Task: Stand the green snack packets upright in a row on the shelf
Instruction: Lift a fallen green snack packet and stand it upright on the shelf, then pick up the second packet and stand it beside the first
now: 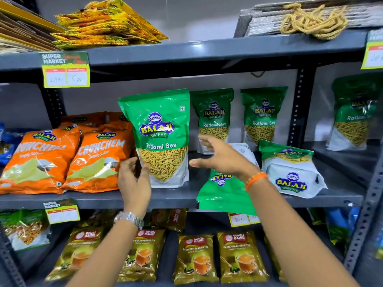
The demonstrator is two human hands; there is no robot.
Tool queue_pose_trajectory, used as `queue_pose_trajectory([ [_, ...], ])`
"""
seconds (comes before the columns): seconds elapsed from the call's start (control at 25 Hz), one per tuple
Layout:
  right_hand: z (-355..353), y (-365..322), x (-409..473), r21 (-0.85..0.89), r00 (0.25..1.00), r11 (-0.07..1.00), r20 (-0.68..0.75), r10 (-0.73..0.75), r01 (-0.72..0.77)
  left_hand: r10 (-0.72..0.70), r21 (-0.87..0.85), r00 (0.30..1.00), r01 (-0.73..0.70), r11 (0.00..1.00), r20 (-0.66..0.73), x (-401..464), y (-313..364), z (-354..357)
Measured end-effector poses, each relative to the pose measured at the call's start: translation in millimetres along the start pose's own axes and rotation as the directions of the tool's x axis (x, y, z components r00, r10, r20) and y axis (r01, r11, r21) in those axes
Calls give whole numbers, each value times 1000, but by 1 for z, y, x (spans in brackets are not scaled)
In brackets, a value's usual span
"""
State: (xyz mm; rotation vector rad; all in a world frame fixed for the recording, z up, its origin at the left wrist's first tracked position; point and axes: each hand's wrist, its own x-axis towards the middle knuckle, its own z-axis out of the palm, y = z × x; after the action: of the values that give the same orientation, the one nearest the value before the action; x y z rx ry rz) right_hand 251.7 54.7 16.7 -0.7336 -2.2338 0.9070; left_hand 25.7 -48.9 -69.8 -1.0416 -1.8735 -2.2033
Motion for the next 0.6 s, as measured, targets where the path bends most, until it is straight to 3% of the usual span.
queue_pose_trajectory([
  [0.08,-28,17,-40,-201,1000,980,-15,-10,7,262,64,958,-270,961,120,-35,10,1],
  [0.12,-37,25,-60,-290,1000,957,-1,31,-30,357,61,903,-381,923,238,-50,15,5],
  [0.24,-40,50,-98,-512,991,857,81,108,-52,467,-3,617,-601,799,633,-83,24,25],
  [0.32,-32,62,-107,-572,994,820,90,66,-3,462,-8,449,-710,704,765,-93,24,39],
  [0.4,-27,72,-114,-588,999,808,53,11,23,467,7,438,-734,679,768,-97,21,47],
  [0.6,-33,78,-129,-512,938,843,-181,-295,166,501,59,597,-678,733,626,-93,22,51],
])
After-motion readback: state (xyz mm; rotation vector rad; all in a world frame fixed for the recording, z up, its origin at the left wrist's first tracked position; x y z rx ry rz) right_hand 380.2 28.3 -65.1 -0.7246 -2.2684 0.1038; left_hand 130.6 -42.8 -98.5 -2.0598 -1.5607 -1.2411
